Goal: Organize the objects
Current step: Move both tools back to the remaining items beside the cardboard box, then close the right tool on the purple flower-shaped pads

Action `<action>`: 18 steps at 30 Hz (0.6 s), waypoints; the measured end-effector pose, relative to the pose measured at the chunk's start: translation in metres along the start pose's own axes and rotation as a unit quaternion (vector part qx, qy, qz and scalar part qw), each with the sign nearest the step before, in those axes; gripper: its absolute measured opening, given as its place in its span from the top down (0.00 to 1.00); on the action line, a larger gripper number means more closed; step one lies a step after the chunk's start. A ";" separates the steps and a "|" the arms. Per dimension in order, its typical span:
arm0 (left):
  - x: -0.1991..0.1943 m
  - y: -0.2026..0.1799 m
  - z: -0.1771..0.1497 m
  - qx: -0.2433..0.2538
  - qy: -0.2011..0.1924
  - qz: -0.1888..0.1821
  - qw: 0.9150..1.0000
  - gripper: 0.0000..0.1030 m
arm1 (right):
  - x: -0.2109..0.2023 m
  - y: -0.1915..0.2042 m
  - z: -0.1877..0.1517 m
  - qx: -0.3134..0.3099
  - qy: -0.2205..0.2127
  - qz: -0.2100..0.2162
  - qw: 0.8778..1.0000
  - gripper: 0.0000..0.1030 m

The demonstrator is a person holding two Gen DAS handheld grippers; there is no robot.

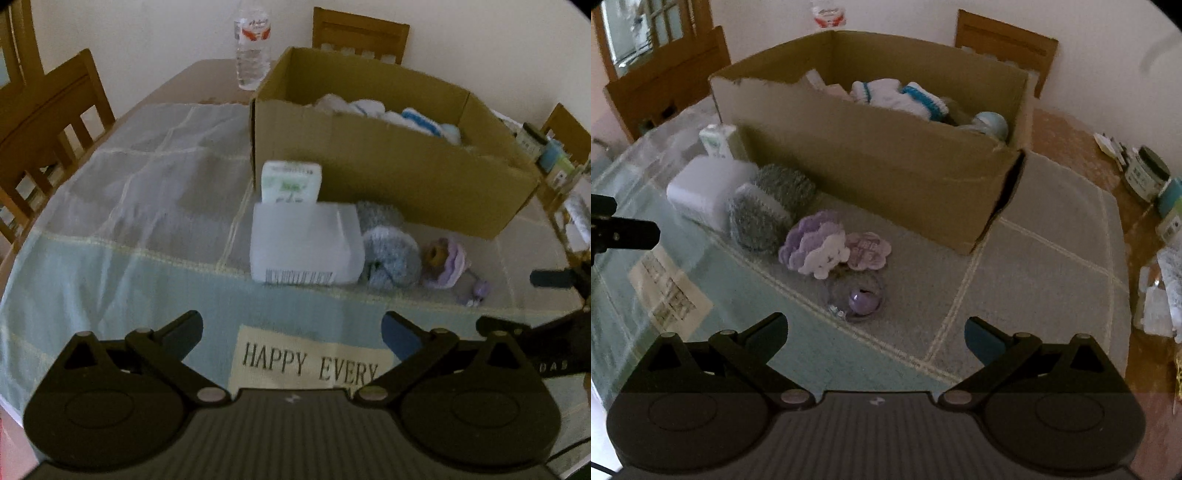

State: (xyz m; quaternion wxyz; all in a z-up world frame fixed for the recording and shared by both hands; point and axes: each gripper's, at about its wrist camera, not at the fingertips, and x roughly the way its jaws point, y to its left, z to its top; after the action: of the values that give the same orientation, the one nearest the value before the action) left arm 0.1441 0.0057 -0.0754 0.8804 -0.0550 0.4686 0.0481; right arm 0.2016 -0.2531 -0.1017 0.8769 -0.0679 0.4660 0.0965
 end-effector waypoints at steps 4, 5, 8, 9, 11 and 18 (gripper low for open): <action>0.002 -0.003 -0.004 0.006 0.000 0.010 1.000 0.01 | 0.004 0.004 0.003 -0.028 -0.013 0.002 1.000 0.00; 0.002 -0.003 -0.005 0.003 0.001 0.010 1.000 0.01 | 0.006 0.005 0.005 -0.038 -0.017 0.002 0.999 0.00; 0.004 -0.002 -0.005 -0.008 0.003 0.008 1.000 0.01 | 0.011 0.013 0.010 -0.068 -0.029 0.009 0.997 0.00; 0.005 -0.001 -0.005 -0.010 0.004 0.008 1.000 0.01 | 0.013 0.016 0.011 -0.081 -0.032 0.012 0.996 0.00; 0.007 0.000 -0.004 -0.015 0.004 0.011 1.000 0.01 | 0.015 0.022 0.014 -0.106 -0.040 0.020 0.993 0.00; 0.011 0.006 -0.003 -0.034 0.008 0.013 0.999 0.01 | 0.028 0.030 0.027 -0.144 -0.034 0.044 0.988 0.20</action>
State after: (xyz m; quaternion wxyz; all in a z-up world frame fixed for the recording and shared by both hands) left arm 0.1473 0.0116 -0.0868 0.8737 -0.0793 0.4740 0.0750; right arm 0.2318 -0.2150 -0.1111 0.8683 -0.1697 0.4193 0.2036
